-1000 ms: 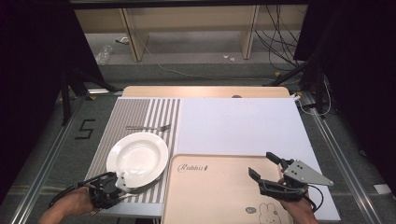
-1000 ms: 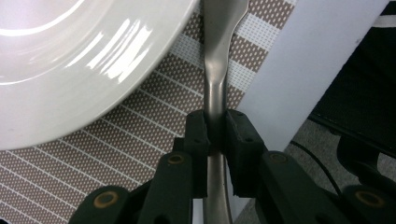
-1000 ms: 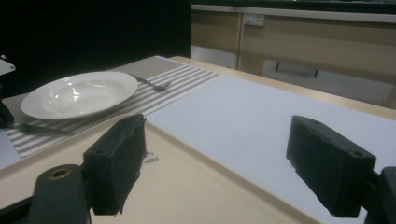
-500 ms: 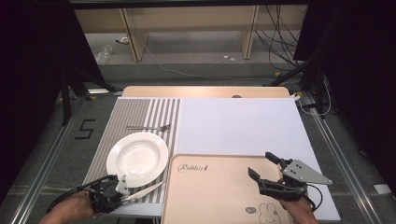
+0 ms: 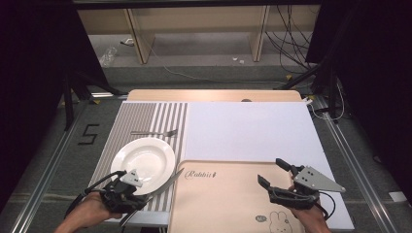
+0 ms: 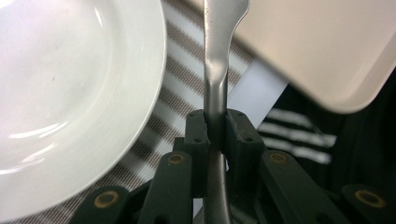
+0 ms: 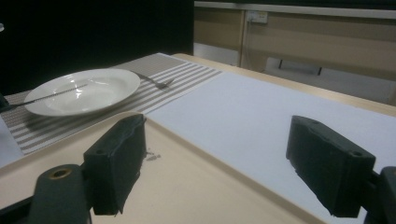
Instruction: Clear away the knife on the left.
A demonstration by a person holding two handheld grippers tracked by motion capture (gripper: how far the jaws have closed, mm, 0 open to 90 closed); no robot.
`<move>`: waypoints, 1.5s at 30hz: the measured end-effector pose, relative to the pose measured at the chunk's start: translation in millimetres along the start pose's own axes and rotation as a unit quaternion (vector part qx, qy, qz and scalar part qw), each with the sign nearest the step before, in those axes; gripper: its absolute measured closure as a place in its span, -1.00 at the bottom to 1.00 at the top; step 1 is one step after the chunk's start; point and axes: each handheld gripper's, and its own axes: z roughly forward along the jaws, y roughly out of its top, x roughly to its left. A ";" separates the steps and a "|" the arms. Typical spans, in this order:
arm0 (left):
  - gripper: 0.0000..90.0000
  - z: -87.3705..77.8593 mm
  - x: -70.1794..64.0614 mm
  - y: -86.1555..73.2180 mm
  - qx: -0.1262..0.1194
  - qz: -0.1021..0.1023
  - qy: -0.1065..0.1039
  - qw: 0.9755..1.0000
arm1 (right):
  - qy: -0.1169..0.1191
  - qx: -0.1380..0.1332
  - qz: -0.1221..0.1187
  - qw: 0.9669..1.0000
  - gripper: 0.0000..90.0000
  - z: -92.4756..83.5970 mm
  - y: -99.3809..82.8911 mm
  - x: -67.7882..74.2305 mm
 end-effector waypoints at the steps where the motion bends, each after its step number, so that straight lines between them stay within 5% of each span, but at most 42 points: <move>1: 0.77 0.7 0.8 2.3 -0.007 -0.005 -0.005 1.000 | 0.000 -0.001 0.000 1.000 -0.54 0.1 0.0 0.2; 5: 0.77 7.7 0.8 14.5 -0.038 -0.022 -0.030 0.999 | 0.000 0.000 0.000 1.000 -0.54 0.5 -0.1 0.0; 14: 0.77 23.6 -0.1 41.2 -0.068 -0.046 -0.081 0.993 | 0.000 0.000 -0.003 1.000 -0.54 -0.5 0.0 -0.2; 33: 0.77 47.4 -24.9 86.7 -0.044 -0.026 -0.116 0.992 | 0.000 -0.002 -0.004 1.000 -0.54 -1.1 0.2 -0.8; 45: 0.77 65.3 -34.5 90.2 -0.018 -0.036 -0.136 0.990 | 0.001 -0.004 -0.003 1.000 -0.54 -1.2 0.5 -0.8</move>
